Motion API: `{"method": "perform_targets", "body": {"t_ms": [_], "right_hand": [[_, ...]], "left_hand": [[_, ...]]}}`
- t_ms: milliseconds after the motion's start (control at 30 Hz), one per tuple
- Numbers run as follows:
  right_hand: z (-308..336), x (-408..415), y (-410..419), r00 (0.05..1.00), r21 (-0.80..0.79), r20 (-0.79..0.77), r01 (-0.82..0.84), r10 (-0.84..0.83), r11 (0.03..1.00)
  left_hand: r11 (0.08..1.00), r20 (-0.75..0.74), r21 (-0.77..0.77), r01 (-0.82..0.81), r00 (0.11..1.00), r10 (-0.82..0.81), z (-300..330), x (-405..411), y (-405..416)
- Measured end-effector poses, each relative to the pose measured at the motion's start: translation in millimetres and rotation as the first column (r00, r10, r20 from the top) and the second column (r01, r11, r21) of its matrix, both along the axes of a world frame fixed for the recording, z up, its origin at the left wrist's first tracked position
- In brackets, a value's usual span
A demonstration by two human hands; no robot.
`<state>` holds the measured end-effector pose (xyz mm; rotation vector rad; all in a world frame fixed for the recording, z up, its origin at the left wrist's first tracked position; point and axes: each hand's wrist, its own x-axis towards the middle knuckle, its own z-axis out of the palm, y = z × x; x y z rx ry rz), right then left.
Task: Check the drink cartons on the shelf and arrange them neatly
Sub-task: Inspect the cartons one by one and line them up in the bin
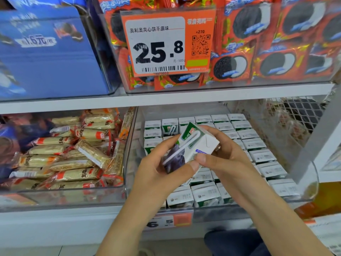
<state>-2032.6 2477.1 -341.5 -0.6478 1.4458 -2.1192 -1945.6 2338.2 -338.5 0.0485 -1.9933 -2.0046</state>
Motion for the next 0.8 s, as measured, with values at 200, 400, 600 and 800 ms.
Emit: {"method": "perform_targets", "body": {"t_ms": [200, 400, 600, 800], "right_hand": [[1, -1, 2, 0.995, -0.022, -0.097, 0.013, -0.015, 1.0], [0, 8, 0, 0.858, 0.13, -0.489, 0.251, -0.158, 0.959], [-1, 12, -1, 0.751, 0.166, -0.647, 0.312, -0.135, 0.936], [-2, 13, -1, 0.754, 0.197, -0.65, 0.292, -0.098, 0.936]], "left_hand": [[0.997, 0.026, -0.03, 0.078, 0.997, -0.077, -1, 2, -2], [0.97, 0.083, -0.237, 0.062, 0.996, -0.043, -12, -3, -5], [0.958, 0.086, -0.283, 0.038, 0.996, -0.015, -15, -4, -7], [0.956, 0.072, -0.292, -0.005, 0.997, 0.028, -19, -4, -7]]}}
